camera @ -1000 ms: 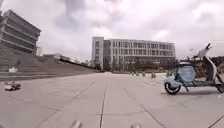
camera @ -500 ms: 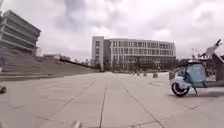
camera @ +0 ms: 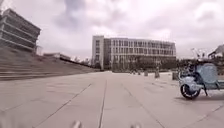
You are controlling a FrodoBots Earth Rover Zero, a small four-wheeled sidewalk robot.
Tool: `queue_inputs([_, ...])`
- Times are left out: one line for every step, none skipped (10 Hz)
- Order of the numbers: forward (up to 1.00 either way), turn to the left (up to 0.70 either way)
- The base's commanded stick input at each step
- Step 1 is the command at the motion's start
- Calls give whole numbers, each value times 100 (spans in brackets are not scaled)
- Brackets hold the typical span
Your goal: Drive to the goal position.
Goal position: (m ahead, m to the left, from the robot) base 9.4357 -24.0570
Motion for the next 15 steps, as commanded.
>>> queue_inputs([67, 0])
queue_inputs([68, 0])
queue_inputs([68, 0])
queue_inputs([68, 0])
queue_inputs([68, 0])
queue_inputs([68, 0])
queue_inputs([67, 0])
queue_inputs([67, 0])
queue_inputs([68, 0])
queue_inputs([68, 0])
queue_inputs([67, 0])
queue_inputs([67, 0])
queue_inputs([68, 0])
queue_inputs([68, 0])
queue_inputs([68, 0])
